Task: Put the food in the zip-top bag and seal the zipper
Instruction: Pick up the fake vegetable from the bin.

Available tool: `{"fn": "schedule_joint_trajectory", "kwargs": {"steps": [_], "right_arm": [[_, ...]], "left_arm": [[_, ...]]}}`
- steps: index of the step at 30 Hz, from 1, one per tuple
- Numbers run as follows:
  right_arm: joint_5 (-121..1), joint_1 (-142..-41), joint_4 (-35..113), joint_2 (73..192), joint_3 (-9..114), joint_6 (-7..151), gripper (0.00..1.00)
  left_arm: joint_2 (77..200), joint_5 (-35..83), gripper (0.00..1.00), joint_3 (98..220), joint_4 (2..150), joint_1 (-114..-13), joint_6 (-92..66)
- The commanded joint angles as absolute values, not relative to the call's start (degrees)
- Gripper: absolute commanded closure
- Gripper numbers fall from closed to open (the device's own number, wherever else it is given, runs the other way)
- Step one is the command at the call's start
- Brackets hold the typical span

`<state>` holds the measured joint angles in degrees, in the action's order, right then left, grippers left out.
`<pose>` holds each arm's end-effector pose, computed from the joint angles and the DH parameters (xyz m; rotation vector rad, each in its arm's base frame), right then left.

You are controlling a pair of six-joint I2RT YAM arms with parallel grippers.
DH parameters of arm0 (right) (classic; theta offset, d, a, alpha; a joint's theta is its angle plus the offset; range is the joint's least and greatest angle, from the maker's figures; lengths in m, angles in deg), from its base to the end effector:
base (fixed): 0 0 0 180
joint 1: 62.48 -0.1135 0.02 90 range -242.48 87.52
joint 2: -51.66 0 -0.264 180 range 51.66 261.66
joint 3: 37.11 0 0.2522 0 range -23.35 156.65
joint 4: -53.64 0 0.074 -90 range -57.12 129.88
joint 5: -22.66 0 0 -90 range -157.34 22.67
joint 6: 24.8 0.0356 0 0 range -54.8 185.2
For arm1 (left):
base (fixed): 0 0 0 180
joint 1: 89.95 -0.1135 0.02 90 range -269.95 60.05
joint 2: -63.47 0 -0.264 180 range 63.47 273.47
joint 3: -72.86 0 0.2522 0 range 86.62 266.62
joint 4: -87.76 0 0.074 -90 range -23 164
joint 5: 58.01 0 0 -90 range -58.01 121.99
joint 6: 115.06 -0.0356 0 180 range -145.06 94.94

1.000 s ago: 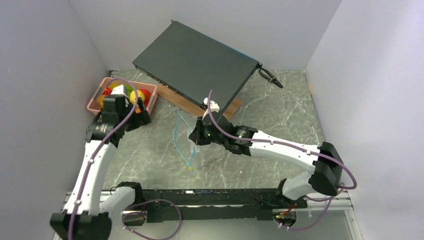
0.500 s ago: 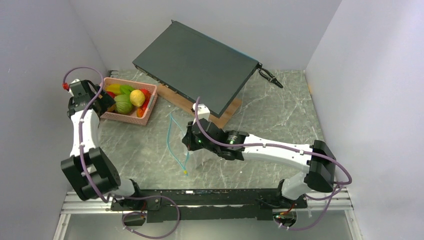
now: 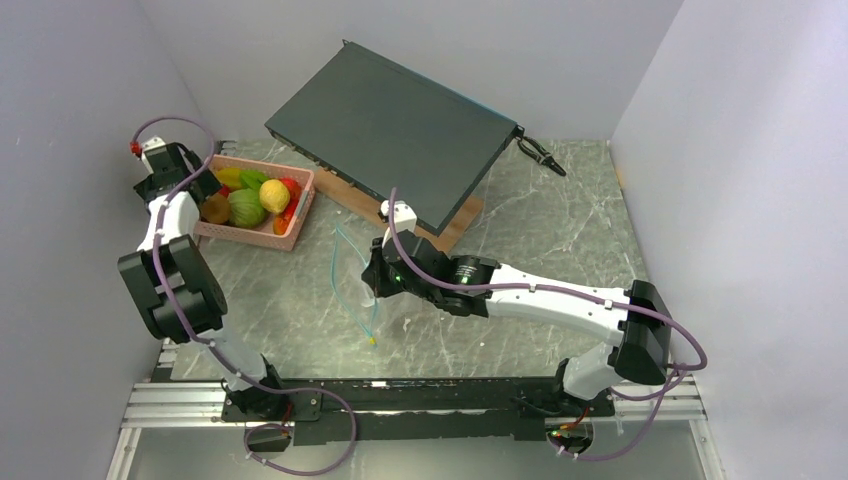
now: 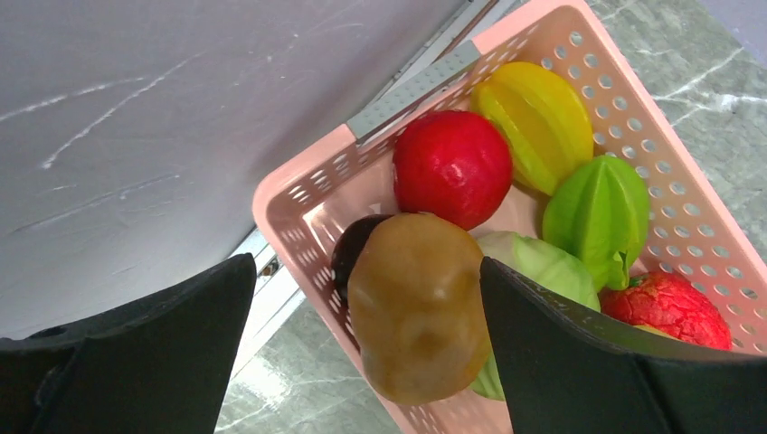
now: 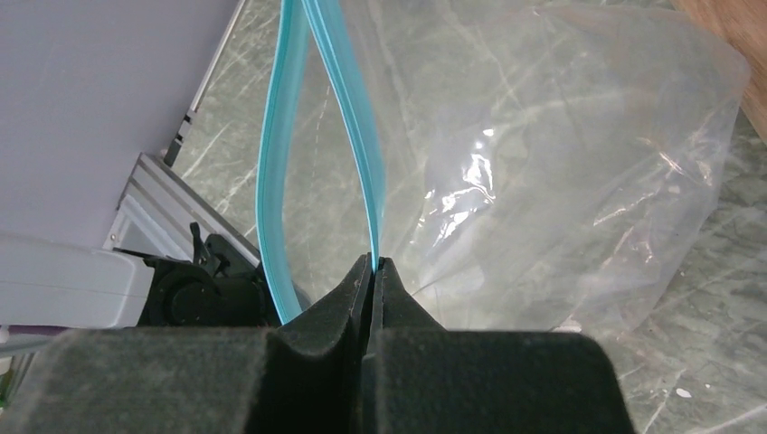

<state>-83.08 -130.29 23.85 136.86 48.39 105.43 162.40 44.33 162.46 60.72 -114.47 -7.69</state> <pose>0.1390 0.3152 0.3246 -0.3483 2.1549 0.8503 0.3584 0.1719 0.2689 -0.8996 2.0137 0.3070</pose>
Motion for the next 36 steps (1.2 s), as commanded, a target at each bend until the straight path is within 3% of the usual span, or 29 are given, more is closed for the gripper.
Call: {"fn": "schedule_joint_trajectory", "kwargs": {"steps": [1,12,22,27,31,36], "right_arm": [[-83.7,-130.4,23.7,136.3,50.2,105.5,1.0],[-84.4,-130.5,23.0,136.7,50.9,105.3,1.0],[-85.5,-130.4,21.8,135.8,51.0,105.4,1.0],[-85.6,-130.4,20.9,136.5,51.2,106.4,1.0],[-84.5,-130.4,21.1,137.0,51.2,107.3,1.0],[-84.6,-130.4,20.5,136.7,51.9,107.6,1.0]], "left_arm": [[163.5,40.1,0.0,165.0,65.1,-114.6,-9.6],[166.7,33.8,0.06,162.1,64.6,-114.6,-4.0],[160.0,35.0,0.53,161.1,63.6,-113.6,-5.7],[150.0,32.7,0.64,158.3,60.3,-111.5,-5.9],[139.7,21.6,0.74,152.0,57.3,-110.2,-2.2],[123.4,3.8,0.77,137.6,58.7,-108.1,3.7]]}}
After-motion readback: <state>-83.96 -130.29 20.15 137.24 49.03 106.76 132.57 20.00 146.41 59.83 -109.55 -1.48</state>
